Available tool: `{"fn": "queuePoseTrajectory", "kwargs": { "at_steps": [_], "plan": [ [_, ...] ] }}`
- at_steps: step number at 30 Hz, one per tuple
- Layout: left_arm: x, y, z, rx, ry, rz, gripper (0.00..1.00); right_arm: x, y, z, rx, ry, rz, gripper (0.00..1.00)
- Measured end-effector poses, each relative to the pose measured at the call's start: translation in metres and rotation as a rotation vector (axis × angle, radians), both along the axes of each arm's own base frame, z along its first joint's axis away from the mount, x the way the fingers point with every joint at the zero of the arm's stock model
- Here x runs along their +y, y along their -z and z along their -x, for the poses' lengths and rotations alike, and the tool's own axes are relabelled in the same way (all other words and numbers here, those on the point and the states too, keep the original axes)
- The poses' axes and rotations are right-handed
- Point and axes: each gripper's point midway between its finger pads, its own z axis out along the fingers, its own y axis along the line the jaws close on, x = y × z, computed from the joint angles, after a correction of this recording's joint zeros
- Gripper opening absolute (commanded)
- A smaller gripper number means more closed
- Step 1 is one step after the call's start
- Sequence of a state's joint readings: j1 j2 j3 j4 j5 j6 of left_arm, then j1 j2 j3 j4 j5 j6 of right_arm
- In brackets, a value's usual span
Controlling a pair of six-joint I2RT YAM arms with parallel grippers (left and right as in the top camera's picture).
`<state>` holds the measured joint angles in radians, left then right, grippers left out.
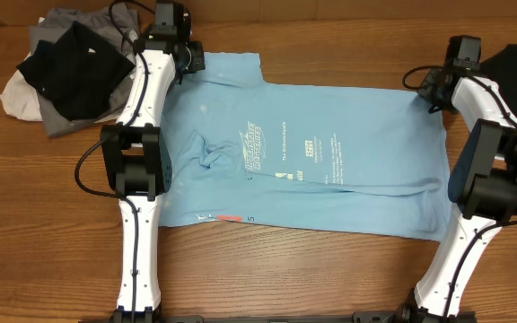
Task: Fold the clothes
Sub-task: 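Grasp the top corners with both grippers and pull outward to stretch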
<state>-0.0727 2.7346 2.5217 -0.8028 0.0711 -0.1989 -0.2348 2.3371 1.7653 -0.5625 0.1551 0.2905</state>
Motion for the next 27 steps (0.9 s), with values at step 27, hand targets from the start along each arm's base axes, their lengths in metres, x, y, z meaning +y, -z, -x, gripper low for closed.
{"fn": "queuePoseTrajectory", "kwargs": {
  "at_steps": [27],
  "plan": [
    [-0.013, -0.063, 0.034, 0.06, 0.052, 0.067, 0.04, -0.002, -0.026, 0.018, 0.102, 0.173, -0.064, 0.04]
  ]
}}
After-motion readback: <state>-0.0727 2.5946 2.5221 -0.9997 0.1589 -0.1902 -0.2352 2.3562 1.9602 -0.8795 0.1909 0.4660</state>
